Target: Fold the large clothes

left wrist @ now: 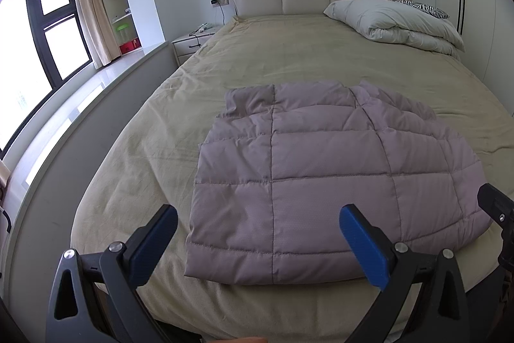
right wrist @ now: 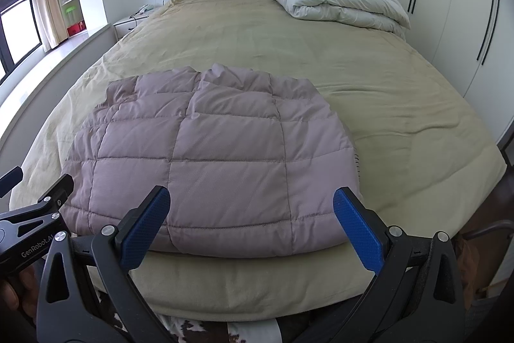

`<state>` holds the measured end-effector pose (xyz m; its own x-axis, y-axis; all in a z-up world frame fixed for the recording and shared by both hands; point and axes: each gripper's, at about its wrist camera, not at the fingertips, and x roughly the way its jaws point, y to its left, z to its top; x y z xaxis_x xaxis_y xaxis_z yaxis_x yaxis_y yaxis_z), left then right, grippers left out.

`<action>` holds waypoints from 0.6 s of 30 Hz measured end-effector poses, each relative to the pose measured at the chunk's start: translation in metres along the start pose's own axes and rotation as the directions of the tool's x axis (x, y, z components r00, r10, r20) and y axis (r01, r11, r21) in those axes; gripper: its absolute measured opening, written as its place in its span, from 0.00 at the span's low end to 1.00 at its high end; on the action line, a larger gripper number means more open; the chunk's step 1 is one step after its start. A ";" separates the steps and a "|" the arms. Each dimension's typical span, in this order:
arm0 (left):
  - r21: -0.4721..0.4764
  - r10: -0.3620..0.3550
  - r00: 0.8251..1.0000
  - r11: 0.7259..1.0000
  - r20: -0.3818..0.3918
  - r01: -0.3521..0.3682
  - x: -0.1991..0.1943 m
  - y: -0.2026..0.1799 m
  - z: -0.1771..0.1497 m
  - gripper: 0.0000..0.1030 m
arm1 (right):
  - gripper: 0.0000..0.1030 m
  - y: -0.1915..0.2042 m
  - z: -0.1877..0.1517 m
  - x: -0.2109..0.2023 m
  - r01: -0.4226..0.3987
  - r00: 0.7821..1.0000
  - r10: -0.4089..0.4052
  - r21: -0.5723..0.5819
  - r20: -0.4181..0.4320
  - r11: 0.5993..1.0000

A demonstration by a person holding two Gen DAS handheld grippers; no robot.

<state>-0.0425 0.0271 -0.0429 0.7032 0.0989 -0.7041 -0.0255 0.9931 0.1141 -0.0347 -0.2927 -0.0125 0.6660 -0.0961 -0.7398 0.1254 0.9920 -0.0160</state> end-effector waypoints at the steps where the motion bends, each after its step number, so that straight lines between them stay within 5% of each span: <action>1: 0.000 0.000 1.000 1.000 0.001 0.000 0.000 0.000 0.000 1.00 | 1.00 0.000 0.000 0.000 0.001 1.000 -0.001 0.000 0.000 1.000; 18: 0.008 -0.004 1.000 1.000 0.000 0.004 0.000 -0.003 -0.003 1.00 | 1.00 -0.001 -0.001 0.001 0.003 1.000 -0.003 -0.001 0.001 1.000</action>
<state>-0.0445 0.0242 -0.0448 0.7029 0.0950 -0.7049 -0.0167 0.9930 0.1171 -0.0350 -0.2933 -0.0138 0.6659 -0.0996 -0.7393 0.1268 0.9917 -0.0194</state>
